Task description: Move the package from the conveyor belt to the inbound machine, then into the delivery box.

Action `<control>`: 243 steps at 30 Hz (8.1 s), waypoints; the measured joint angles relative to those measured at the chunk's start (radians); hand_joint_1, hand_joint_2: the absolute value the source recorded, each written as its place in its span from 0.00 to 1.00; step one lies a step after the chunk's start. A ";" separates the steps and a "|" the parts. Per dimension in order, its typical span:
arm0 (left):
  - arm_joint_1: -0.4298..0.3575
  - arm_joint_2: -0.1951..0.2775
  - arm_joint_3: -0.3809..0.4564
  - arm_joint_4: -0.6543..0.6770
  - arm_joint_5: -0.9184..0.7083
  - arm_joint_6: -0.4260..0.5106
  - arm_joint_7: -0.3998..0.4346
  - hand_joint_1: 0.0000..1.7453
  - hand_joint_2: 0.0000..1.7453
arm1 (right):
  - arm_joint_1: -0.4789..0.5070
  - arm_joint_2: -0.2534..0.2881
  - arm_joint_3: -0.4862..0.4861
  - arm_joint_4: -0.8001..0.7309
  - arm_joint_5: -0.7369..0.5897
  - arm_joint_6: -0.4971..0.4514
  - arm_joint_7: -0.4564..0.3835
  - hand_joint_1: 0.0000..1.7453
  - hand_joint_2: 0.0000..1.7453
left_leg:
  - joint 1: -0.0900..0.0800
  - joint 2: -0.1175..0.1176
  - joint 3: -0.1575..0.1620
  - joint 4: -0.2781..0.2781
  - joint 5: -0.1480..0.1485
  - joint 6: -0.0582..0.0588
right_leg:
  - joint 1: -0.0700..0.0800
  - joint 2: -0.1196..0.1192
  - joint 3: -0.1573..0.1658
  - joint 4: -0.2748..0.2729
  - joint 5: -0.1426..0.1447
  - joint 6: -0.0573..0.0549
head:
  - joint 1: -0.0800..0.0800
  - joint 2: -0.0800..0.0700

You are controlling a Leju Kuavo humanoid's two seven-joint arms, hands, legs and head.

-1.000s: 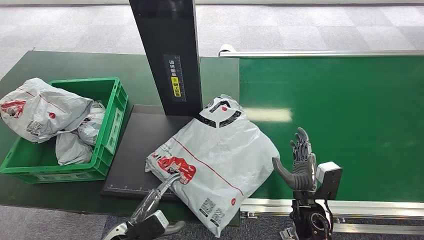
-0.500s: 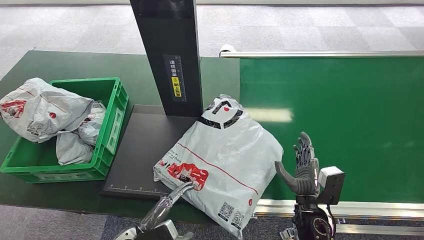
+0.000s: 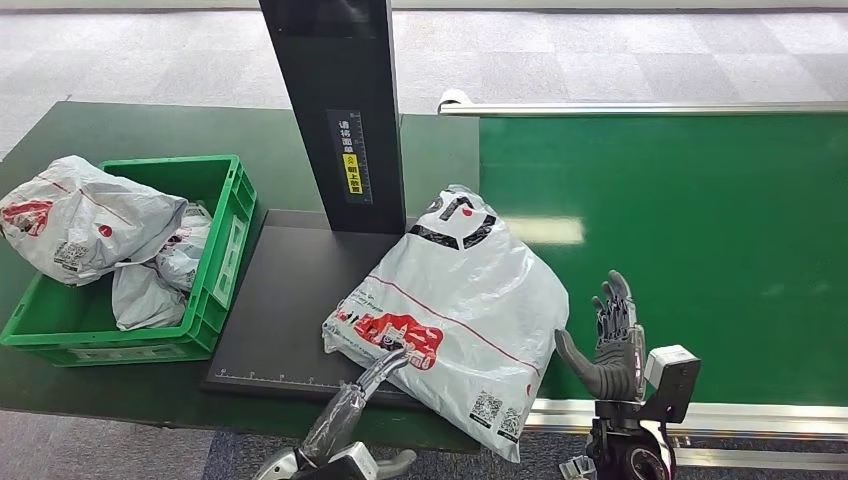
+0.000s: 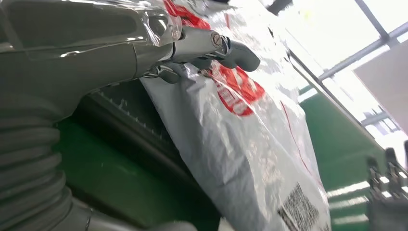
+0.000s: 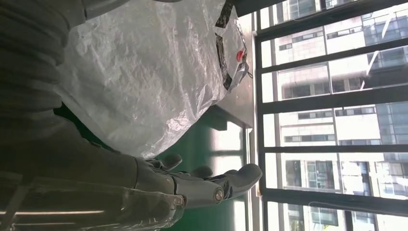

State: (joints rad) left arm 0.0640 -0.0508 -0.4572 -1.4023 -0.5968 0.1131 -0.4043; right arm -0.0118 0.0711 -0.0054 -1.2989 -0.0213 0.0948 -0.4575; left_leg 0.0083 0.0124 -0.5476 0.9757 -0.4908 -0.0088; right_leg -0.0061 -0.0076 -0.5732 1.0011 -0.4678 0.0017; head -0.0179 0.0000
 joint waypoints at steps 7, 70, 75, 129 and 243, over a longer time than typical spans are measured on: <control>-0.014 -0.042 0.001 0.027 -0.030 0.119 0.026 0.93 1.00 | 0.004 0.004 0.000 -0.012 -0.003 -0.011 0.003 0.00 1.00 | 0.000 0.000 0.000 0.000 0.000 0.000 | 0.000 0.000 0.000 0.000 0.000 0.000 | 0.000 0.000; -0.040 0.015 0.043 0.023 -0.646 0.444 0.096 0.00 1.00 | 0.007 0.004 -0.001 -0.032 -0.036 -0.019 -0.003 0.00 1.00 | 0.000 0.000 -0.001 0.000 0.000 0.000 | 0.000 0.000 0.000 0.000 0.000 0.000 | 0.000 0.000; -0.050 0.015 0.023 0.052 -0.678 0.453 0.114 0.00 1.00 | 0.004 0.002 -0.001 -0.031 -0.036 -0.018 -0.003 0.00 1.00 | 0.000 0.000 0.000 0.000 0.000 0.000 | 0.000 0.000 0.000 0.000 0.000 0.000 | 0.000 0.000; -0.216 -0.095 -0.130 0.383 -0.506 0.472 0.080 1.00 1.00 | 0.013 0.011 0.012 -0.035 -0.062 -0.034 0.011 0.00 1.00 | 0.000 0.000 0.000 0.000 0.000 0.000 | 0.000 0.000 0.000 0.000 0.000 0.000 | 0.000 0.000; -0.872 0.575 0.719 0.807 -0.803 0.535 0.441 0.52 1.00 | -0.077 0.017 0.012 0.044 -0.053 -0.040 0.017 0.00 1.00 | 0.003 0.002 -0.001 0.000 0.004 -0.005 | 0.003 0.002 -0.002 0.003 0.001 -0.002 | 0.000 0.000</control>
State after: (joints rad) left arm -0.8077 0.5246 0.2614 -0.5955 -1.3998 0.6478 0.0372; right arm -0.0887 0.0881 0.0064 -1.2547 -0.0747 0.0547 -0.4404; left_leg 0.0112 0.0140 -0.5489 0.9753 -0.4871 -0.0135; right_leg -0.0027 -0.0056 -0.5756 1.0037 -0.4668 -0.0002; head -0.0175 0.0000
